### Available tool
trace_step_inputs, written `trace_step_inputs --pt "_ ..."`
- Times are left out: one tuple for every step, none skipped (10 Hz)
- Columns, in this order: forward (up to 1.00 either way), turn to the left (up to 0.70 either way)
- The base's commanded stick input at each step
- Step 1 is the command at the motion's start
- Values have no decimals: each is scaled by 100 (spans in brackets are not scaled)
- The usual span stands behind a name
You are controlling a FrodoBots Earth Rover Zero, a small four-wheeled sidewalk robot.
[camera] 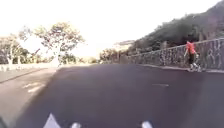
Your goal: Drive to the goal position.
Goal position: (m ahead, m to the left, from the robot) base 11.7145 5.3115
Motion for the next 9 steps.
trace_step_inputs --pt "85 0" --pt "85 0" --pt "85 0" --pt "85 0" --pt "85 0" --pt "85 0" --pt "85 0" --pt "85 0" --pt "85 0"
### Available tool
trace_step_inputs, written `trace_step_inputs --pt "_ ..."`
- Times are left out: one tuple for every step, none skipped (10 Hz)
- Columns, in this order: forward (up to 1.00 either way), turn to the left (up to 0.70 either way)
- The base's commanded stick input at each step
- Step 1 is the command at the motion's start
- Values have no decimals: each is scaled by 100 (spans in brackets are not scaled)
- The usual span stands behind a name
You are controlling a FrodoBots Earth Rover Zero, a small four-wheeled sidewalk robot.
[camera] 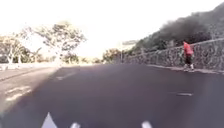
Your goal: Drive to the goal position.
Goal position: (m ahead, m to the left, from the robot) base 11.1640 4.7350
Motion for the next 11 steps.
trace_step_inputs --pt "85 0" --pt "85 0" --pt "85 0" --pt "85 0" --pt "85 0" --pt "85 0" --pt "85 0" --pt "85 0" --pt "85 0" --pt "85 0" --pt "85 0"
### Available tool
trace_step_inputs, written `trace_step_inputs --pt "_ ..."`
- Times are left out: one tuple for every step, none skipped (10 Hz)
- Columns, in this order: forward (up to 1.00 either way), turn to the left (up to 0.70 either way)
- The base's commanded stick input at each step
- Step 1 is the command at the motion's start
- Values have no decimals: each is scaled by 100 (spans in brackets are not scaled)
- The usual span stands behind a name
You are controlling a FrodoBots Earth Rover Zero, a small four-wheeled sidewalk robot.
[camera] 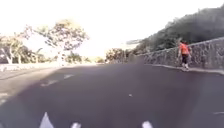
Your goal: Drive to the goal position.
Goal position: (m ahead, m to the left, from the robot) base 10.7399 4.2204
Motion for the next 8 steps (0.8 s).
trace_step_inputs --pt "85 0" --pt "85 0" --pt "85 0" --pt "85 0" --pt "85 0" --pt "85 0" --pt "85 0" --pt "85 0"
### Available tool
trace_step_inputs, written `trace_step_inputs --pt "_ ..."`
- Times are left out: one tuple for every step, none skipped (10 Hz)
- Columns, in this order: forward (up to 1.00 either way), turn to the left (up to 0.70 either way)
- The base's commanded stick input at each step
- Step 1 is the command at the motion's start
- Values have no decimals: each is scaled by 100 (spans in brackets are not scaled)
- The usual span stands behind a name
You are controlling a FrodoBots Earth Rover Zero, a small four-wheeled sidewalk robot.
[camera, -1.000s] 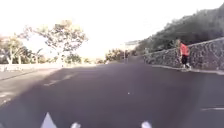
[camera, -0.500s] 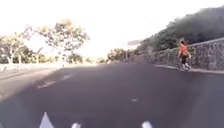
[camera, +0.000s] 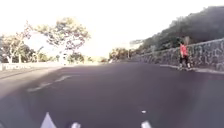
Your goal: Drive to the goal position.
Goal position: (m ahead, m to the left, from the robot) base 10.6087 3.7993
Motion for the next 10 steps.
trace_step_inputs --pt "85 0" --pt "85 0" --pt "85 0" --pt "85 0" --pt "85 0" --pt "85 0" --pt "85 0" --pt "85 0" --pt "85 0" --pt "85 0"
